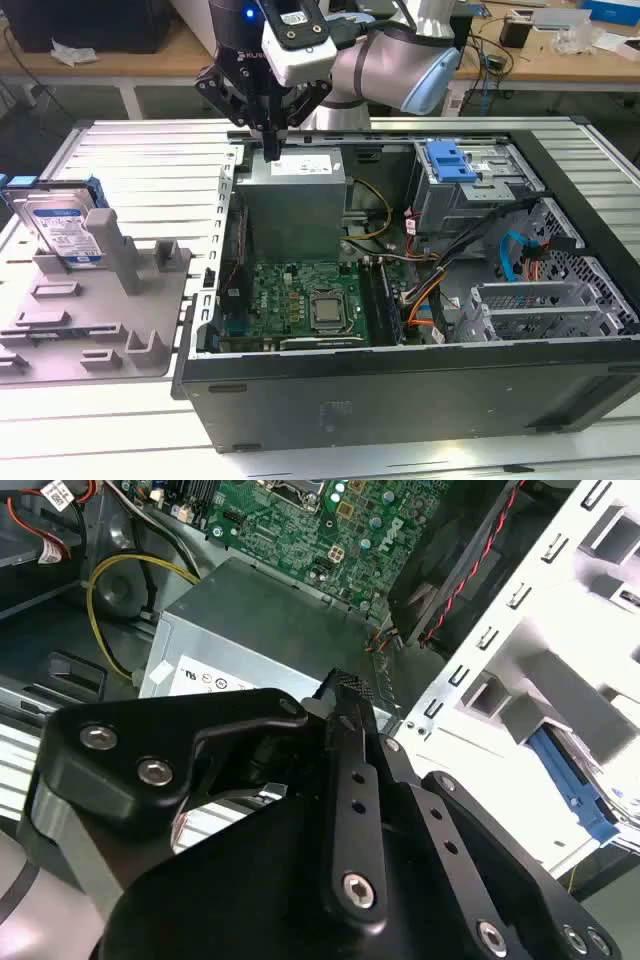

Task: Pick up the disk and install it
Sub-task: 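Reach for the disk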

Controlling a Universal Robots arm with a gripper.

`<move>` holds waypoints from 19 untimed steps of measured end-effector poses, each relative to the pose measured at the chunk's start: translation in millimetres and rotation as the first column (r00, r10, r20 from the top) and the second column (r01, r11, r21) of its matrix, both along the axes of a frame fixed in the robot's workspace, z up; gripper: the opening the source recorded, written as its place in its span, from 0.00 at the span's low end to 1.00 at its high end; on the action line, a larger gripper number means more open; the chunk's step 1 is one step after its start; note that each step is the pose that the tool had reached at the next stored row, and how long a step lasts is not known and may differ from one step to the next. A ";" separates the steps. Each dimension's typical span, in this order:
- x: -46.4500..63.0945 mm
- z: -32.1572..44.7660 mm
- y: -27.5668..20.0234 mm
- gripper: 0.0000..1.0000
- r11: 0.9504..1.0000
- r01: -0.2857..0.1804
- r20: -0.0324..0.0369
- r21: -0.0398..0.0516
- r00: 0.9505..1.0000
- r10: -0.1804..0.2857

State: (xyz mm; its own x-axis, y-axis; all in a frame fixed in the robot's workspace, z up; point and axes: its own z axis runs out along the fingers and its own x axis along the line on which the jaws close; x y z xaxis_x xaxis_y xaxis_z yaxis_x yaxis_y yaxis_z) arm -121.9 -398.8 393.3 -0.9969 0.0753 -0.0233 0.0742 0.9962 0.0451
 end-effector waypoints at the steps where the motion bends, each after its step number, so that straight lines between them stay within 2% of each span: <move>1: 0.0 0.0 0.0 0.11 1.000 0.000 0.000 0.000 1.000 0.000; 3: 0.0 0.0 0.0 0.11 1.000 0.000 0.000 0.001 1.000 0.000; 6: 0.0 0.0 0.0 0.11 1.000 0.000 0.000 0.008 1.000 0.000; 13: 0.0 0.0 0.0 0.11 1.000 0.000 0.000 0.029 1.000 0.000; 14: 0.0 0.0 0.0 0.11 1.000 0.000 -0.001 0.029 1.000 0.000; 17: -6.3 -0.1 1.3 0.11 1.000 0.001 -0.005 0.029 1.000 -0.001; 19: -16.7 -0.1 4.3 0.11 1.000 0.002 -0.005 0.029 1.000 -0.002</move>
